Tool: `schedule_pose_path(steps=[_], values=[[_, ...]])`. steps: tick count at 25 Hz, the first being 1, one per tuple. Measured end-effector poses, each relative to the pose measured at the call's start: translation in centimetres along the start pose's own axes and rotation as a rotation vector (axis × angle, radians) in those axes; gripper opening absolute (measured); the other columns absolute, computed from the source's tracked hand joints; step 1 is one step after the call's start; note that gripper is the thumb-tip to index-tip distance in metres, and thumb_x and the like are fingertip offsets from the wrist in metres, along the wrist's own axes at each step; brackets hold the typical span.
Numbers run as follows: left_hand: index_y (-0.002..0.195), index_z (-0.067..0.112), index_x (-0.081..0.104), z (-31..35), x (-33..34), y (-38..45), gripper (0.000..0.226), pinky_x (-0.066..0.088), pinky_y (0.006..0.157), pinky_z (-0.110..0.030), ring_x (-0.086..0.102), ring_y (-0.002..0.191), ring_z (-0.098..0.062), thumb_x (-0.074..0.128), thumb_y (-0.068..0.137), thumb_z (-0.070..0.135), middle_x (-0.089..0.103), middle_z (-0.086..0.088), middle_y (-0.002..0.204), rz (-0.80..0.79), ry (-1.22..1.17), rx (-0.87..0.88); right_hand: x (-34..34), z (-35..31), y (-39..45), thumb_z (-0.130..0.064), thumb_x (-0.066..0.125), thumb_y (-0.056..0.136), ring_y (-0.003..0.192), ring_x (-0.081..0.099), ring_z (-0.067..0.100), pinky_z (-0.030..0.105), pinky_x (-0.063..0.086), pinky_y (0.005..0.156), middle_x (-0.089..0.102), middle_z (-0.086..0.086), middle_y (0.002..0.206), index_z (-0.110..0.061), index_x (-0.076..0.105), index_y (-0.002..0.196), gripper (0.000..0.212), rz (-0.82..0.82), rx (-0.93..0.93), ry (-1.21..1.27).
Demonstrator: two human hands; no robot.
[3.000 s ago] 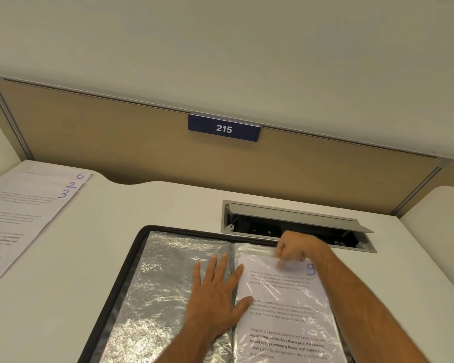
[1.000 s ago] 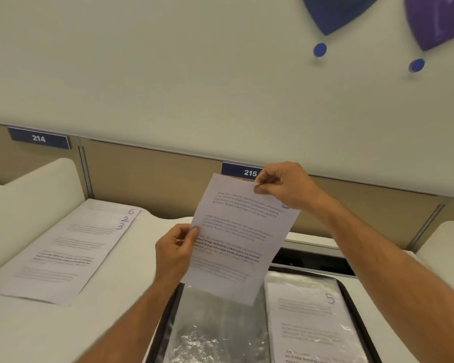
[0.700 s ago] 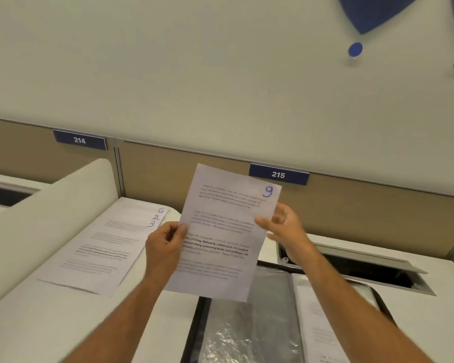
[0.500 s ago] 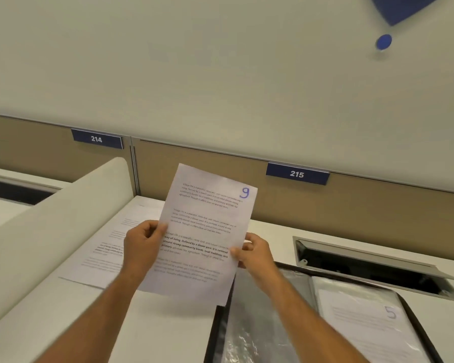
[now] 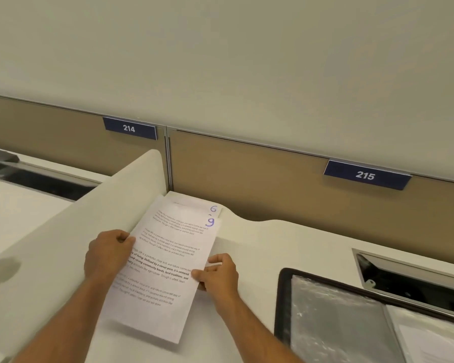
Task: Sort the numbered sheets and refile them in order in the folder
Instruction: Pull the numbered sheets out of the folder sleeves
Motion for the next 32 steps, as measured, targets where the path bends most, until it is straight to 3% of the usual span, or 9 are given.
schedule_pose_path(steps=[3, 7, 14, 18, 24, 29, 32], values=[[0.088, 0.028, 0.073, -1.9, 0.9, 1.8, 0.007, 0.050, 0.078, -0.037, 0.060, 0.085, -0.027, 0.066, 0.090, 0.030, 0.070, 0.000, 0.087, 0.002, 0.059, -0.044, 2.0, 1.1, 1.4, 0.000, 0.082, 0.073, 0.064, 0.068, 0.015, 0.028, 0.059, 0.057, 0.071, 0.007, 0.085, -0.012, 0.065, 0.082, 0.023, 0.013, 0.010, -0.064], [0.096, 0.025, 0.075, -3.1, 2.3, 3.4, 0.011, 0.049, 0.077, -0.036, 0.057, 0.082, -0.028, 0.067, 0.090, 0.030, 0.068, -0.002, 0.088, -0.016, 0.114, -0.068, 3.2, 1.9, 2.8, 0.001, 0.079, 0.074, 0.069, 0.075, 0.025, 0.040, 0.064, 0.063, 0.075, 0.009, 0.083, -0.012, 0.070, 0.076, 0.016, 0.002, 0.038, -0.099], [0.106, 0.024, 0.073, -3.6, 3.4, 4.4, 0.019, 0.049, 0.078, -0.038, 0.054, 0.082, -0.029, 0.064, 0.092, 0.031, 0.061, -0.001, 0.088, -0.024, 0.189, -0.080, 4.0, 2.2, 4.0, -0.005, 0.078, 0.074, 0.047, 0.064, 0.018, 0.031, 0.059, 0.053, 0.071, 0.005, 0.069, -0.013, 0.067, 0.075, 0.013, -0.016, 0.008, -0.249], [0.119, 0.025, 0.067, -3.9, 3.7, 4.5, 0.028, 0.048, 0.085, -0.042, 0.060, 0.097, -0.034, 0.062, 0.093, 0.032, 0.068, -0.004, 0.109, -0.033, 0.222, -0.066, 4.2, 2.4, 4.3, -0.010, 0.078, 0.073, 0.044, 0.062, 0.015, 0.033, 0.060, 0.054, 0.068, 0.001, 0.060, -0.013, 0.070, 0.074, 0.008, -0.027, -0.003, -0.329], [0.141, 0.021, 0.048, -3.9, 4.2, 3.9, 0.051, 0.045, 0.096, -0.047, 0.050, 0.122, -0.033, 0.062, 0.094, 0.035, 0.058, -0.005, 0.135, -0.073, 0.293, 0.027, 3.9, 2.1, 3.4, -0.014, 0.081, 0.073, 0.045, 0.060, 0.013, 0.032, 0.059, 0.057, 0.066, -0.001, 0.066, -0.016, 0.071, 0.081, 0.013, -0.071, -0.006, -0.264], [0.137, 0.014, 0.055, -0.8, 3.9, 1.0, 0.052, 0.044, 0.094, -0.049, 0.053, 0.119, -0.035, 0.065, 0.092, 0.039, 0.062, -0.010, 0.131, -0.028, 0.282, 0.221, 0.5, -0.1, 2.2, -0.032, 0.082, 0.077, 0.062, 0.061, 0.008, 0.028, 0.058, 0.067, 0.070, -0.008, 0.078, -0.029, 0.071, 0.085, 0.014, -0.006, -0.185, -0.305], [0.126, 0.011, 0.064, 2.5, 4.4, -2.5, 0.055, 0.049, 0.090, -0.050, 0.060, 0.112, -0.035, 0.058, 0.089, 0.052, 0.068, -0.009, 0.123, 0.028, 0.194, 0.462, -3.3, -1.6, 0.5, -0.045, 0.076, 0.084, 0.084, 0.062, 0.003, 0.016, 0.051, 0.075, 0.068, -0.013, 0.102, -0.028, 0.068, 0.110, 0.032, 0.056, -0.332, -0.458]])
Point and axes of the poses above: each hand's wrist, its own y-axis towards the middle knuckle, its own x-axis out of the palm, z = x × y, the point moved 7 cm from there along y, towards the middle knuckle
